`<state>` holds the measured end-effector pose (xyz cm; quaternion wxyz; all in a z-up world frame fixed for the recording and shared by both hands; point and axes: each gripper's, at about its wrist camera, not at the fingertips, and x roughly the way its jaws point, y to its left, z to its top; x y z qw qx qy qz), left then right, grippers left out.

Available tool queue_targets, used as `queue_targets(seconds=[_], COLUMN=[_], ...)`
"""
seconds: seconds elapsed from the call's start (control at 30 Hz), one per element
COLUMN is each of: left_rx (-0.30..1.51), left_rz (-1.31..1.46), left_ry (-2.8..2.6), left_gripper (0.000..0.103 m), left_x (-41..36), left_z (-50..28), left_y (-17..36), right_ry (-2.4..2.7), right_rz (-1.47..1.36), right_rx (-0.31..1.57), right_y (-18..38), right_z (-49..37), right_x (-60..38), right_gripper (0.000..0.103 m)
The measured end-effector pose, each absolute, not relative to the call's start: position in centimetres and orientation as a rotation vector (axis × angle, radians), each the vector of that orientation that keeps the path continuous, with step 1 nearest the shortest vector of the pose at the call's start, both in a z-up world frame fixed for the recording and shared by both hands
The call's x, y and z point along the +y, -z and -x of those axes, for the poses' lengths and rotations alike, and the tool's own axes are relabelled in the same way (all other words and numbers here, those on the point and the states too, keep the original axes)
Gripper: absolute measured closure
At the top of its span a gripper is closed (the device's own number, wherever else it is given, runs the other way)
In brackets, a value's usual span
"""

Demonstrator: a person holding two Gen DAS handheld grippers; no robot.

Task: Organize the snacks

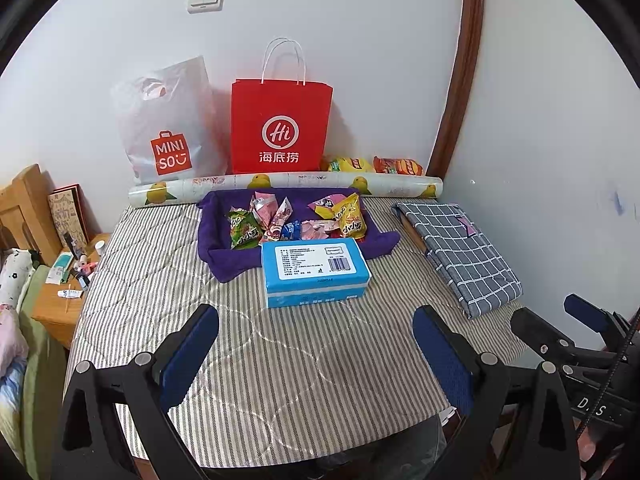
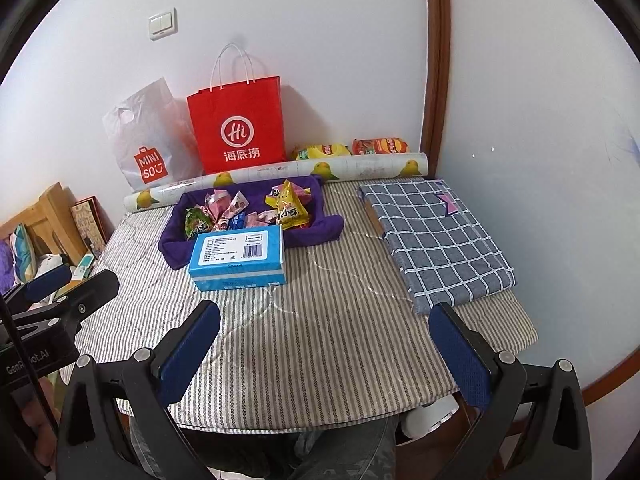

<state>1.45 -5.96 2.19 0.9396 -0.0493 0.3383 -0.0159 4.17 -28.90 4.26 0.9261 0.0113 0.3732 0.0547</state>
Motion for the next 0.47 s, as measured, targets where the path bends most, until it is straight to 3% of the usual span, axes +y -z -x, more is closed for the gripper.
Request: queue_targets(seconds=[0.47], left_rx=[0.684], left_rz=[0.093], left_ry=[0.023], left_gripper=[0.005], left_x=[-5.58], left_z=[-1.56], left_y=[-2.07], right_ry=[-0.117], right_rz=[-0.022], right_rx=[0.759], right_y=[-4.45], right_z=[-3.83], right_x=[-28.41], right_gripper=[0.001])
